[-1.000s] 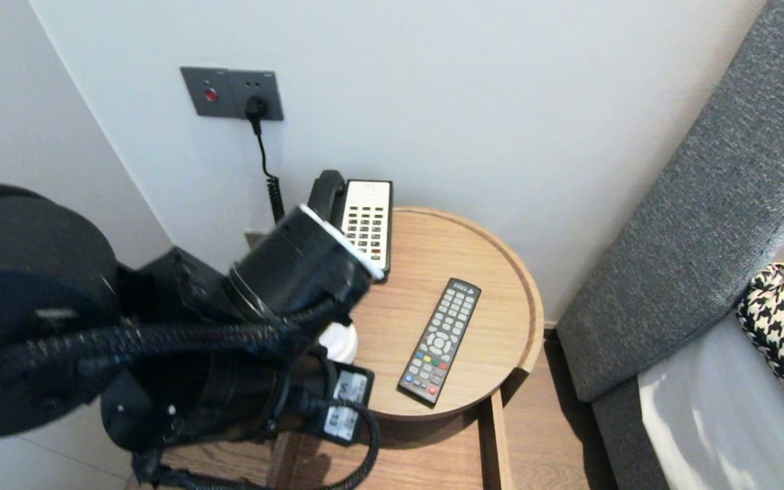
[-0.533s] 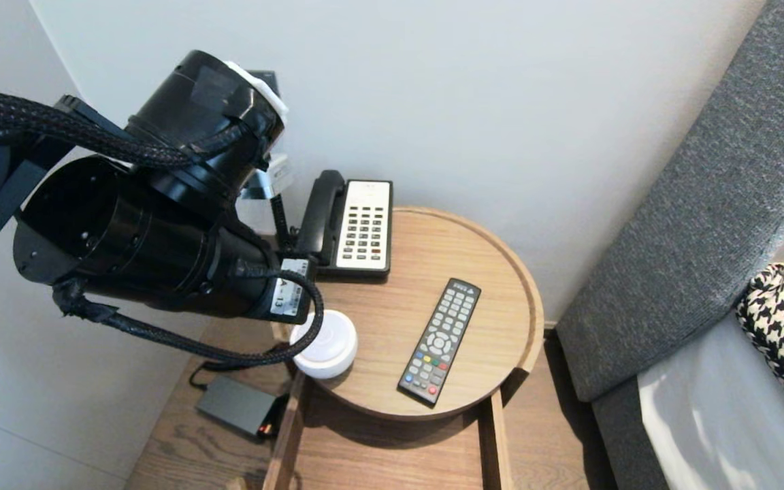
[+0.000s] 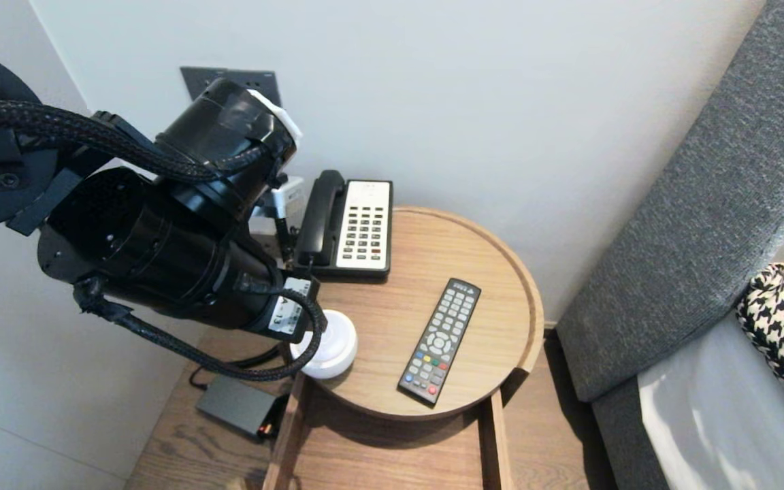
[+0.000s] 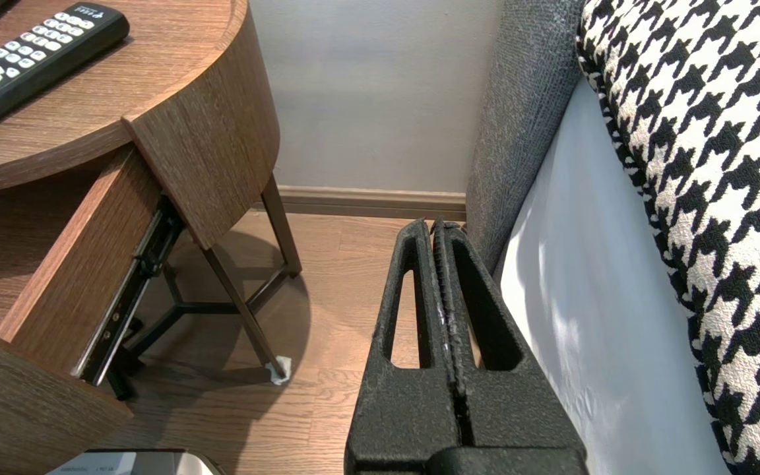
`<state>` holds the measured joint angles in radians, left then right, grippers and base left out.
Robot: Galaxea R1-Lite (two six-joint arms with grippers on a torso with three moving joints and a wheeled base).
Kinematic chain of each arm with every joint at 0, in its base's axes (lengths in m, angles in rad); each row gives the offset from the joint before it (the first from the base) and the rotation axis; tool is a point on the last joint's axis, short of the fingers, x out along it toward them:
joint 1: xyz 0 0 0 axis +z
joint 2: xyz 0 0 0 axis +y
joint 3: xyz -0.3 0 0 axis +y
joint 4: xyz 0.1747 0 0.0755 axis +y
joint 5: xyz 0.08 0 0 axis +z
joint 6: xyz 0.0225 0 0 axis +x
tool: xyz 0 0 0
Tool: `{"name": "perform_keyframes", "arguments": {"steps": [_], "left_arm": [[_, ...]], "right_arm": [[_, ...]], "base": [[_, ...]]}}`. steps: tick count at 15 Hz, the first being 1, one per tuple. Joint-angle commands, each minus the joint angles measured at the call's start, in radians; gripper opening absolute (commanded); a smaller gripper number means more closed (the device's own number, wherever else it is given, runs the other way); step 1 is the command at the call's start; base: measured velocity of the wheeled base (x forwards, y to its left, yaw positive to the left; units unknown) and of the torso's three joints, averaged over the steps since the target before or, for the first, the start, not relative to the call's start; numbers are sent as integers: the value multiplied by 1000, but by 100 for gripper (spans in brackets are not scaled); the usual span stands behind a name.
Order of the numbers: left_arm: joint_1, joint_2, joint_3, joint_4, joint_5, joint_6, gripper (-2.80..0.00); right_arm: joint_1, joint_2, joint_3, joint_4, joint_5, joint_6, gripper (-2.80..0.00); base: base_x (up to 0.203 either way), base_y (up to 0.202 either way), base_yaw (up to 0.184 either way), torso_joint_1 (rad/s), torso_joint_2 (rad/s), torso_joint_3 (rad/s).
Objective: Put the remote controls on the table in the drawer one by one
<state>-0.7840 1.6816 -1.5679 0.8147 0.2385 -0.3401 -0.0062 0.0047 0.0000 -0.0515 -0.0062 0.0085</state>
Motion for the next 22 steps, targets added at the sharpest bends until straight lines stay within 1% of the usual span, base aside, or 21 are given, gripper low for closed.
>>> {"name": "perform_keyframes", "arguments": {"steps": [1,2,3,8,10,12,13,15,17,22], "left_arm": [[0,24,-3,-16,-2,22,0],[0,36,-6,-36,-5,64,0],[0,46,-7,-43,-5,84,0],[14,97,9,-69,-4,120,0],[20,113,10,-111,-3,148,0],[21,133,18,-138,-5,152,0],[22,140,22,-154,-5,161,0],[21,161,20,-186,-4,201,0],[28,176,15,-189,-2,220,0],[45,197,32,-205,-5,222,0]], "right_arm": [[0,1,25,-1,0,0,-280],[0,0,25,-1,0,1,-280],[0,1,26,-1,0,0,-280],[0,1,25,-1,0,1,-280],[0,0,25,-1,0,0,-280],[0,1,26,-1,0,0,-280],[0,1,25,-1,0,-1,-280],[0,1,25,-1,0,0,-280],[0,1,25,-1,0,-1,-280],[0,1,25,-1,0,1,-280]], "base": [[0,0,0,0,0,0],[0,0,0,0,0,0],[0,0,0,0,0,0],[0,0,0,0,0,0],[0,0,0,0,0,0],[0,0,0,0,0,0],[0,0,0,0,0,0],[0,0,0,0,0,0],[0,0,0,0,0,0],[0,0,0,0,0,0]]}}
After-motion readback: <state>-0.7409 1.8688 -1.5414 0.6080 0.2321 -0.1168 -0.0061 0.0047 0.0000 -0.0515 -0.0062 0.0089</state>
